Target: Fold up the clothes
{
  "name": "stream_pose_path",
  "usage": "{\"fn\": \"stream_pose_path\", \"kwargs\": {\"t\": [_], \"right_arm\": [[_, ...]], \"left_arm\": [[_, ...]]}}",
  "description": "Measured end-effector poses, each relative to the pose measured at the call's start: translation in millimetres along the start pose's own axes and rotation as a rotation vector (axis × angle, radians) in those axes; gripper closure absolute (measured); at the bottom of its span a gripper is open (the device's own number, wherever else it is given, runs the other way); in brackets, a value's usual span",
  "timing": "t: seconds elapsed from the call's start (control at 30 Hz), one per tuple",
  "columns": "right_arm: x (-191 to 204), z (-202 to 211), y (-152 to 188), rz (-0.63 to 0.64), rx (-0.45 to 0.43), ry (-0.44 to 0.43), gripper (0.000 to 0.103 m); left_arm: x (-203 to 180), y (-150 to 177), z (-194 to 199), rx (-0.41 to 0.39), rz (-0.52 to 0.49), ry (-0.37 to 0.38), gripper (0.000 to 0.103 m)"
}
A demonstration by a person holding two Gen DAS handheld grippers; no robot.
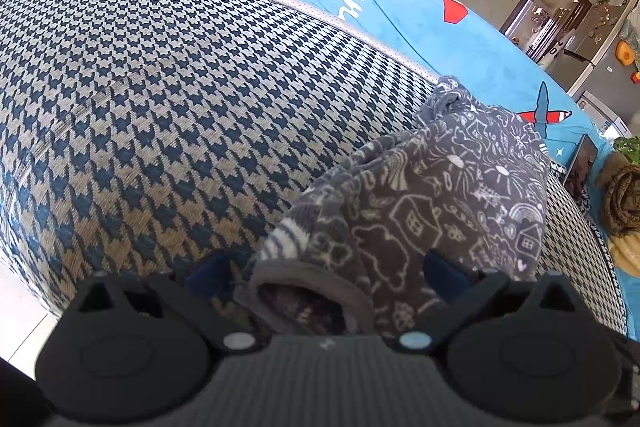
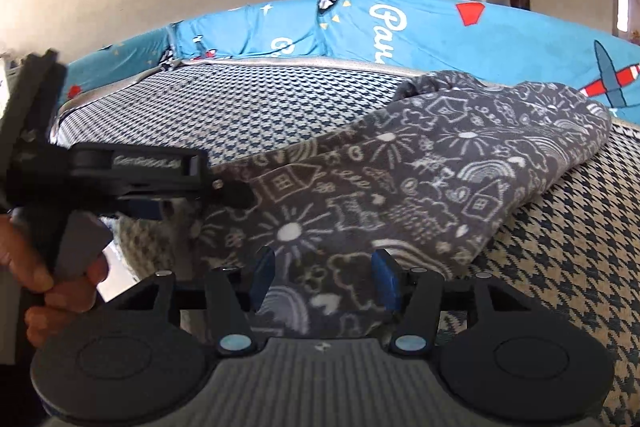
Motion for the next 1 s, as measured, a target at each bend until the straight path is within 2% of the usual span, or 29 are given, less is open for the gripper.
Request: {"fn": "stream_pose_path", "kwargs": {"t": [0.13, 0.3, 0.5, 0.73, 1.0], "right_arm": [[27.1, 7.2, 8.3, 0.097, -0.006, -0.05, 0.046], [46.5, 6.4, 19.0, 0.215, 0.014, -0.054, 0.044], [56.7, 5.5, 32.9, 0.295, 0.051, -0.027, 0.041], [71.8, 5.9, 40.8, 0.388, 0.054, -0.023, 0.04], [80.3, -13.2, 57.6, 0.543, 0.107, 0.052, 0.04]], "left_arm": [[-1.1, 0.0, -0.3, 0.003, 0.004, 0.013, 0.0], [-1.2, -0.2, -0.2, 0.005, 0.01, 0.02, 0.0], [-0.5, -0.1, -0.5, 0.005, 0.011, 0.014, 0.0], [-0.5, 0.7, 0.9, 0.009, 0.012, 0.018, 0.0], [4.1, 3.5, 5.4, 0.031, 0.035, 0.058, 0.0]]}}
Point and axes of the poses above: each gripper's, at about its wrist camera, not at the fingertips, and z roughly against the way its jaws point, x to its left, y to its underside, the point moved 8 cm from there along -z, roughly the way its jaws point, and after that the axes turned 1 degree about z, right-handed, at the moved point
